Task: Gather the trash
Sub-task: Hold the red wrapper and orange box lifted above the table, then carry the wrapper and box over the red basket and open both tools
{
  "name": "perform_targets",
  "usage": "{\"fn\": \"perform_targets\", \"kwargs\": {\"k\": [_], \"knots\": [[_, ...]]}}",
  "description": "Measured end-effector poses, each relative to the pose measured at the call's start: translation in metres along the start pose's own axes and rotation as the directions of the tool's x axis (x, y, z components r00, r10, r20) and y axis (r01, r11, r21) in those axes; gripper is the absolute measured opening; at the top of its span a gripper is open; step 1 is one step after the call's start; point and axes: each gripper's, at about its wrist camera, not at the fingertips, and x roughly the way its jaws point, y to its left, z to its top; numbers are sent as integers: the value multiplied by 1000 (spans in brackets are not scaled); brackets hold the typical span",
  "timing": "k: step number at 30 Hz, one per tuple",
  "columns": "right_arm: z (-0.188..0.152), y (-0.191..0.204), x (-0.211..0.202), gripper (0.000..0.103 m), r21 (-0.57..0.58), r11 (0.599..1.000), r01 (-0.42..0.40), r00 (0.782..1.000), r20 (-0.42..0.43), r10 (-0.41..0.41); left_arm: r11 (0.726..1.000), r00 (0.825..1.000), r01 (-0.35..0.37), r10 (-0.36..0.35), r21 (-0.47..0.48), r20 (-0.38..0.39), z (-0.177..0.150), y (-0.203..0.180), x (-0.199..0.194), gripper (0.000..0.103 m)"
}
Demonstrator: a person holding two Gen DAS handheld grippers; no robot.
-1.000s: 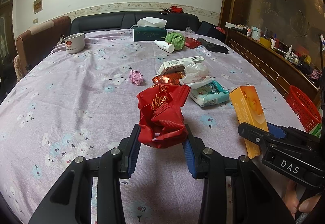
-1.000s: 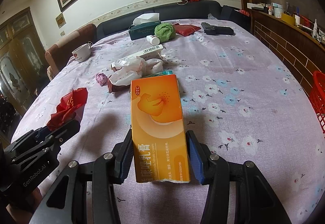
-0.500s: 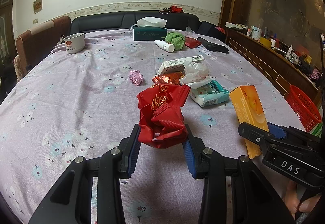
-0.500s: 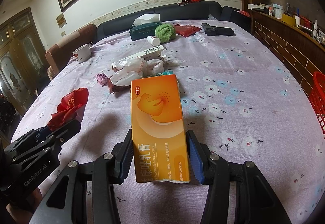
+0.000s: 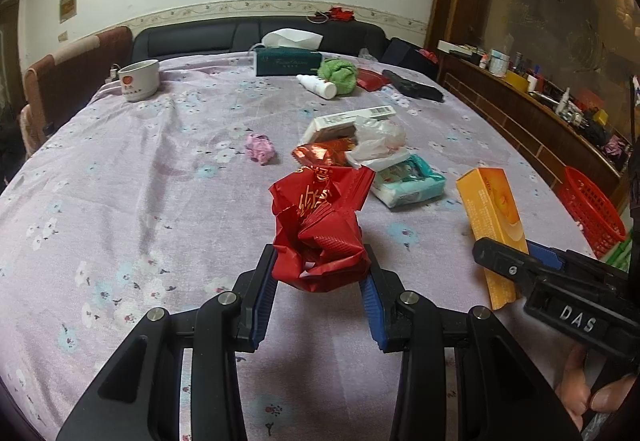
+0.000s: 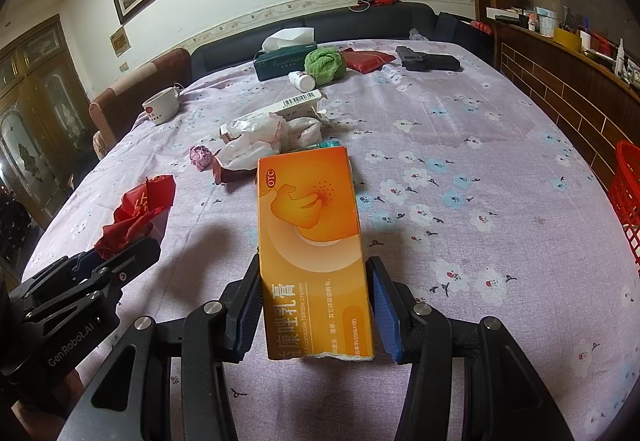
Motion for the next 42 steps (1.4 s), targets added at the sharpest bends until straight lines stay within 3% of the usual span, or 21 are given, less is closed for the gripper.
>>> {"fn": "perform_targets", "kwargs": {"k": [5, 8, 11, 14, 19, 26, 31, 32, 34, 37, 38, 42], "knots": [[-2, -14, -8, 53, 48, 999, -7, 1000, -9, 7, 997, 996, 82, -82, -1, -34, 7, -18, -4, 38], [-2, -33, -24, 53, 96, 995, -27, 1000, -5, 27, 990, 992, 122, -121, 64, -20, 20, -50, -13, 38], [3, -57, -48, 53, 143, 990, -11, 999, 45, 5, 969, 976, 217, -214, 121, -38, 39, -95, -17, 38], [8, -95, -80, 53, 212, 977, 18, 993, 110, -42, 939, 950, 310, -302, 151, -76, 54, -137, -14, 38], [9, -175, -130, 54, 363, 927, 94, 969, 181, -169, 865, 886, 461, -439, 195, -148, 72, -226, 0, 38], [10, -285, -169, 54, 526, 840, 134, 946, 184, -266, 799, 830, 551, -497, 241, -253, 78, -336, 34, 38], [11, -338, -181, 54, 583, 802, 135, 943, 173, -284, 781, 815, 572, -505, 250, -285, 83, -390, 67, 38], [11, -347, -181, 55, 591, 796, 131, 944, 170, -282, 778, 813, 575, -507, 253, -286, 84, -397, 71, 43], [14, -362, -179, 56, 603, 786, 136, 944, 161, -287, 782, 813, 570, -495, 251, -305, 83, -409, 84, 64], [17, -379, -172, 57, 608, 783, 127, 950, 153, -273, 785, 804, 578, -502, 222, -320, 81, -407, 87, 68], [18, -384, -170, 62, 607, 784, 129, 951, 148, -271, 782, 801, 582, -504, 224, -323, 80, -404, 86, 68], [13, -391, -171, 65, 632, 762, 139, 944, 148, -294, 796, 827, 550, -477, 253, -297, 77, -380, 70, 68]]}}
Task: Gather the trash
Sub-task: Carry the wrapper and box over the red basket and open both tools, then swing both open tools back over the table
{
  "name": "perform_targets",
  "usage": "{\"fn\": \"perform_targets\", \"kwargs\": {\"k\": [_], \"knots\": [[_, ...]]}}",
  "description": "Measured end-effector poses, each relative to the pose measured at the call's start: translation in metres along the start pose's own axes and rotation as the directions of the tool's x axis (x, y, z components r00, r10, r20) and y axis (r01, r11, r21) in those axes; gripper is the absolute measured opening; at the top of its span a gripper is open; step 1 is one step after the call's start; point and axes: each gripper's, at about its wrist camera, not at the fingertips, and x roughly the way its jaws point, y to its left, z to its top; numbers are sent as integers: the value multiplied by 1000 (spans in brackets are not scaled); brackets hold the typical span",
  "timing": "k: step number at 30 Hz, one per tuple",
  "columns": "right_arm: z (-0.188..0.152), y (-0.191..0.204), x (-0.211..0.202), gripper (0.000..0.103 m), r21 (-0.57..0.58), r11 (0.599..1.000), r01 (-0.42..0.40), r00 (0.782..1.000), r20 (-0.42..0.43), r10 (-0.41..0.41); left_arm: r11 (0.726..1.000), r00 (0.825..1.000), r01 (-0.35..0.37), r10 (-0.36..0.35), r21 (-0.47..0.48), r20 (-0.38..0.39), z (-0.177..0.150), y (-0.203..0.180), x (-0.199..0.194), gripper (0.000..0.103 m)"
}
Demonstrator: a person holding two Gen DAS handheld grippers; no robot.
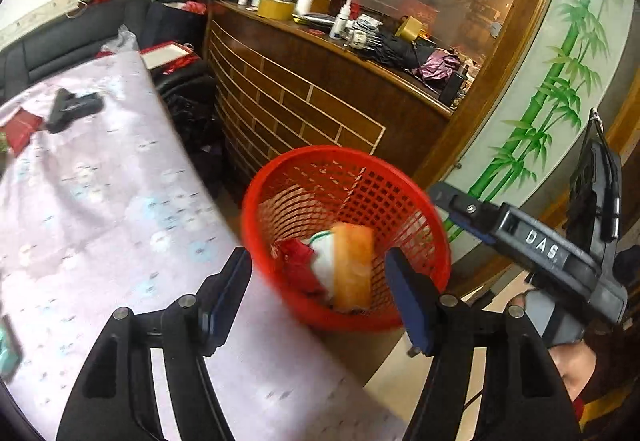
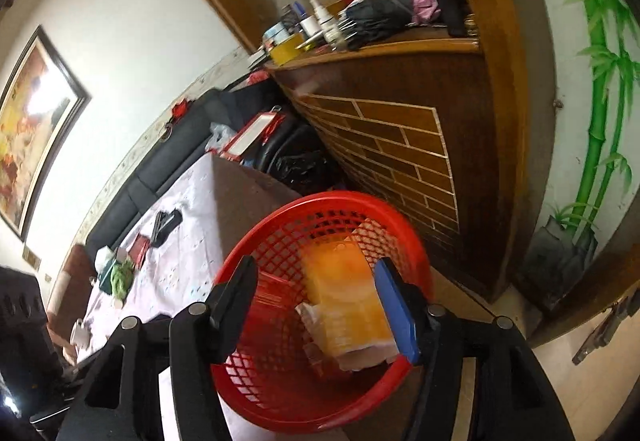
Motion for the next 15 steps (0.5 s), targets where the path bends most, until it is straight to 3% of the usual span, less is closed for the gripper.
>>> {"fn": "perform_targets", "kwargs": {"k": [9, 15], "knots": [[-35, 34, -22, 65, -58, 997, -47, 999, 9, 48, 995, 997, -80, 81, -56, 10, -63, 64, -74, 69], [-84, 98, -6, 65, -160, 976, -145, 985, -114, 128, 978, 989, -141, 145, -155, 13, -101, 121, -120, 69]]}}
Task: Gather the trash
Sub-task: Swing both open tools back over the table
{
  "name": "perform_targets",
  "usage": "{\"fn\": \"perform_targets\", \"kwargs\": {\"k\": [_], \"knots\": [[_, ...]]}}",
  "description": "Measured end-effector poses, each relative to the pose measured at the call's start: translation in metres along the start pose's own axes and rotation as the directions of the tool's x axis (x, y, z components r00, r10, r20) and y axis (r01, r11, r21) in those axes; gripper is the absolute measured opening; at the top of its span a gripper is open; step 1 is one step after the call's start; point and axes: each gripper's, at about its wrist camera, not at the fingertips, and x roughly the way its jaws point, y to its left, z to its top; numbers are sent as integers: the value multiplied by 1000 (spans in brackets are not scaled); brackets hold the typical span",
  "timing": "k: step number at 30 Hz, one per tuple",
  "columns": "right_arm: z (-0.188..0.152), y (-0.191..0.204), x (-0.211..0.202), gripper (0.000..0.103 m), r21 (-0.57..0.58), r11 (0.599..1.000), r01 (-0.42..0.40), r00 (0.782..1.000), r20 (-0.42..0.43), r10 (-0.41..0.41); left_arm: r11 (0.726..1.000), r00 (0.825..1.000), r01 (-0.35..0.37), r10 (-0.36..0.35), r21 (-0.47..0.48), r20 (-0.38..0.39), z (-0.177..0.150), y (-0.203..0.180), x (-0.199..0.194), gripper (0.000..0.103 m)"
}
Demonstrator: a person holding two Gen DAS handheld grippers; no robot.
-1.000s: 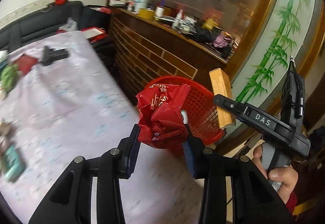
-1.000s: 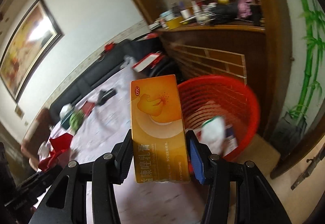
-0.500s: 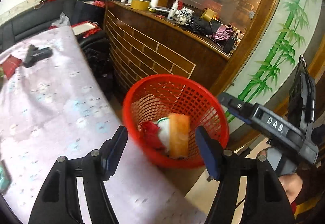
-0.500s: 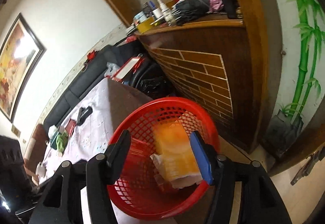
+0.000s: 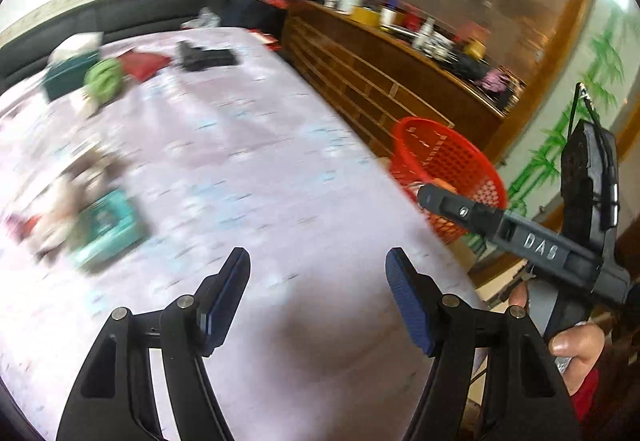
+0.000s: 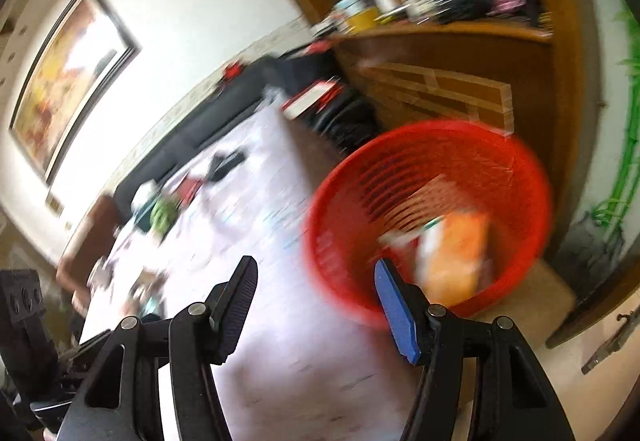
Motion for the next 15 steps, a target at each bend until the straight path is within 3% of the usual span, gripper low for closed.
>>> {"fn": "perform_targets", "kwargs": {"k": [8, 11, 15], "knots": [[-48, 89, 50, 65, -149, 984, -99, 985, -155, 76, 981, 990, -110, 122, -159, 73, -18, 99, -61, 69], [-59, 114, 62, 65, -189, 973, -130, 977, -194, 93, 950, 972, -190, 217, -247, 85, -14, 149, -81, 69], [-70, 137, 64, 65, -229, 962, -150, 974, -203, 103, 889, 940, -295, 336, -351, 60, 1, 215, -83, 68]]}}
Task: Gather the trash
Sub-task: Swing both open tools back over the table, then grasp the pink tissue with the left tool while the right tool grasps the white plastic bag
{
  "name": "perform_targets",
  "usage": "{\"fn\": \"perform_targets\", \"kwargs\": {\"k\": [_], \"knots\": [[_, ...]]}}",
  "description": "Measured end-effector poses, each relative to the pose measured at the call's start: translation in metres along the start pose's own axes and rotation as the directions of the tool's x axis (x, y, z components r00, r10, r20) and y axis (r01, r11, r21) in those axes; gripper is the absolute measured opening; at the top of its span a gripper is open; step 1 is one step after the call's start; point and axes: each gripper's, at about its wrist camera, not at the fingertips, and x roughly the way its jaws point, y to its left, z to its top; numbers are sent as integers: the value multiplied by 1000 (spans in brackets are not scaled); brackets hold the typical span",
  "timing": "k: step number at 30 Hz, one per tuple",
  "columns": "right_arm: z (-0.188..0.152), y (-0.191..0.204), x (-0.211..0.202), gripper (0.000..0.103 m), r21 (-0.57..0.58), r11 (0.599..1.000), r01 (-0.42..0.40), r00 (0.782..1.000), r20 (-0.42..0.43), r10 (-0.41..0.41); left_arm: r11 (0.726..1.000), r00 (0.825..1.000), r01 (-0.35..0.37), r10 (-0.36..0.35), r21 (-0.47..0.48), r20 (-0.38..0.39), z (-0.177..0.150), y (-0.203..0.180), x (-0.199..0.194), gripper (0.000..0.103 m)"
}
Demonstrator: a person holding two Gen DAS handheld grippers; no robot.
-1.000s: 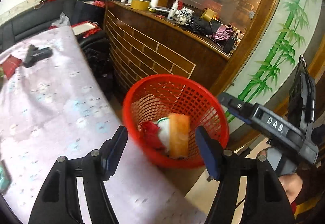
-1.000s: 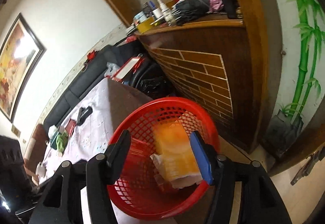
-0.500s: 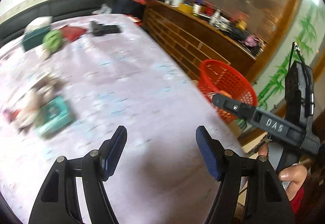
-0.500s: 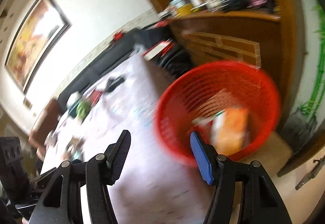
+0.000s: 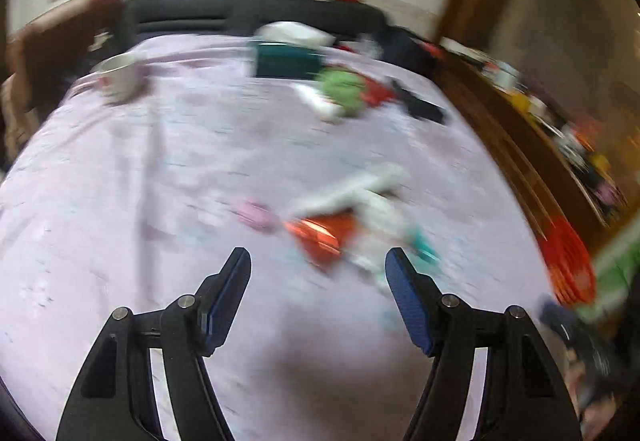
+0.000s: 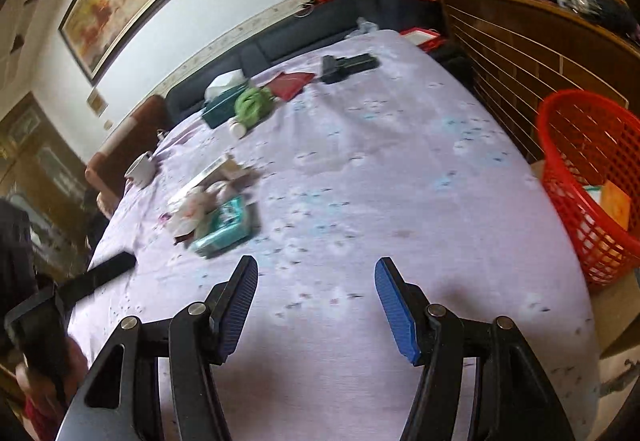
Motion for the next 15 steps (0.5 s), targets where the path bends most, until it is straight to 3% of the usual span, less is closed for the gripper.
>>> {"fn": "perform_targets", "kwargs": {"k": [1, 3, 6, 13, 15], "knots": [[-1, 5, 1, 65, -10, 1000, -2, 1000, 1, 2, 1000, 1000, 9, -9, -15, -4, 5, 9, 6, 66], [-3, 13, 4, 65, -21, 1000, -2, 1000, -2, 2, 998, 999, -2, 0, -64, -38, 17, 25, 29, 49], [-6, 22, 10, 65, -30, 999, -16, 1000, -26, 15, 995, 996, 11, -20, -97, -90, 23, 38, 60, 39], [-2, 41, 13, 65, -65, 998, -17, 999, -42, 14, 995, 994, -4, -7, -96, -113, 20, 43, 97, 38], [0, 45, 14, 65, -75, 997, -18, 999, -44, 15, 998, 996, -9, 4, -66, -86, 18, 42, 96, 36]]}}
